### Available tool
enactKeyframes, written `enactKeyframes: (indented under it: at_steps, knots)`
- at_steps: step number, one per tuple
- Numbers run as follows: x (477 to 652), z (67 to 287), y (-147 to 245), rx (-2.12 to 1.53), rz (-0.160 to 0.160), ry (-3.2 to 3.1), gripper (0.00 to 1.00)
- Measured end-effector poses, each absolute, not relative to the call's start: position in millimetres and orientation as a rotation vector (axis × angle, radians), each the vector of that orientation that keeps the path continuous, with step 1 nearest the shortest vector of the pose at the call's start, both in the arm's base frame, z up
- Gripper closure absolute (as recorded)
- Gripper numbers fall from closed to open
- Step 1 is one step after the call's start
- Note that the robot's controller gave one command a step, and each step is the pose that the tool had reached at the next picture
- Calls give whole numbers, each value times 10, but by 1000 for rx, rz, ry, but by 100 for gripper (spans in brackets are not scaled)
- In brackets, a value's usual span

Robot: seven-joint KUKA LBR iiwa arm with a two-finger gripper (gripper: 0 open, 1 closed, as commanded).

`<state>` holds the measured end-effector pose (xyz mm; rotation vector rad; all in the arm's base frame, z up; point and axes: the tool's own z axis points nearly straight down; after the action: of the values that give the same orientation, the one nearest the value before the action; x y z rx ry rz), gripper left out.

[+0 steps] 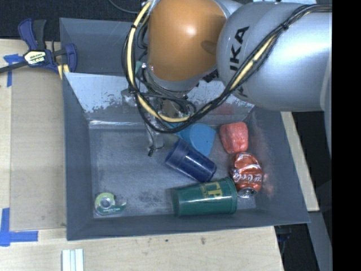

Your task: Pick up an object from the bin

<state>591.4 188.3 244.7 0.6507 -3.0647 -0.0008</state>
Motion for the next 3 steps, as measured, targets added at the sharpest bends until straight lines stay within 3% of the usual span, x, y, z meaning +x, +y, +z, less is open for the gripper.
enactKeyframes:
  at_steps: [1, 2, 3]
  knots:
    - [5930, 2612, 1880, 600, -2, -3085, 0]
    - [5964, 2468, 1930, 468, -3, -3110, 0]
    - [6100, 2960, 2134, 580, -2, -3088, 0]
